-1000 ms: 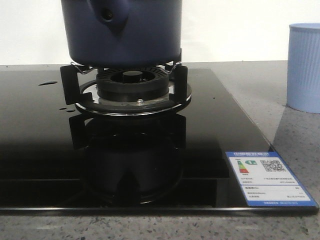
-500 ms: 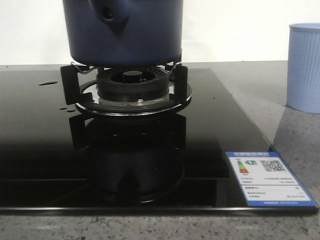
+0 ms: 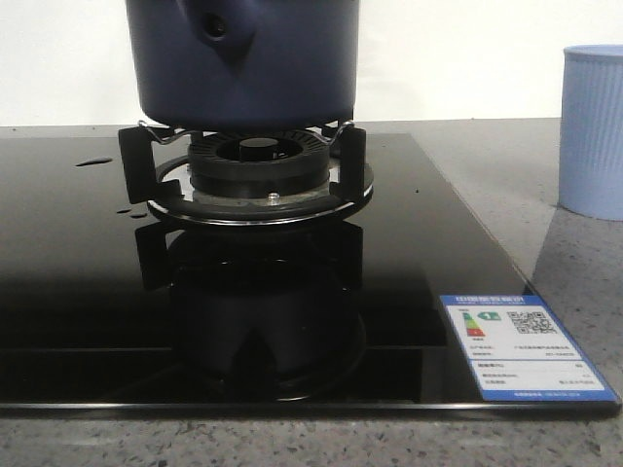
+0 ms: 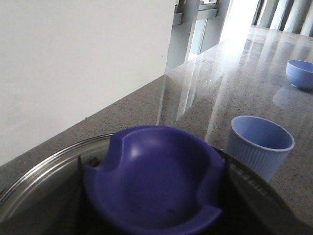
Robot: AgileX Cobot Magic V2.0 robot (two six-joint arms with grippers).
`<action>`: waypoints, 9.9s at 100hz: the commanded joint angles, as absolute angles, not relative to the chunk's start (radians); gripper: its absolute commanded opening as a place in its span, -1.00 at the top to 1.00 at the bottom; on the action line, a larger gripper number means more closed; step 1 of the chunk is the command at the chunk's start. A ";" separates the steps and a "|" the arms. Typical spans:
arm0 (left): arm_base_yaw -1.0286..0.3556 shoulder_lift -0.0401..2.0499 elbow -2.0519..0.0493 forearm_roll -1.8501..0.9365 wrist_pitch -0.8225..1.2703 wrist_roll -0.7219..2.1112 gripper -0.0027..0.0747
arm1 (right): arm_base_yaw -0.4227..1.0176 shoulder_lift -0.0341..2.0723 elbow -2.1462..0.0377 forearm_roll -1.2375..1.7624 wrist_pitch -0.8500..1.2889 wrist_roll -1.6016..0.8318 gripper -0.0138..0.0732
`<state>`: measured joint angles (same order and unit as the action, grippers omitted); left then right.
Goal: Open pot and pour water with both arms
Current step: 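Lift the glass lid up off the pot with the left gripper, then move the right gripper toward the light blue ribbed cup, then grasp the light blue cup with the right gripper and lift it, then tilt the held cup over the open pot with the right gripper, then lower the cup back onto the counter and open the right gripper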
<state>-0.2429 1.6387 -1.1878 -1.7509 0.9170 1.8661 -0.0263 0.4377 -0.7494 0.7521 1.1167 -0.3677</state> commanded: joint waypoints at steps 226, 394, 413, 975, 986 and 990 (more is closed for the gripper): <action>0.031 0.900 -1.044 -1.494 0.781 1.406 0.22 | 0.148 0.626 -0.405 0.378 0.056 -0.418 -0.50; 0.031 0.900 -1.044 -1.494 0.778 1.406 0.22 | 0.186 1.132 -0.407 0.341 -0.488 -0.262 -0.58; 0.031 0.900 -1.044 -1.494 0.778 1.406 0.22 | 0.195 1.120 -0.407 0.340 -0.483 -0.262 0.00; -0.149 1.011 -1.044 -1.505 0.738 1.471 0.22 | 0.133 0.945 -0.492 -1.350 0.043 1.072 0.31; -0.149 1.011 -1.044 -1.505 0.743 1.471 0.22 | 0.133 0.980 -0.492 -1.350 0.043 1.072 0.30; -0.149 1.011 -1.044 -1.505 0.743 1.471 0.22 | 0.133 0.990 -0.492 -1.350 0.043 1.072 0.30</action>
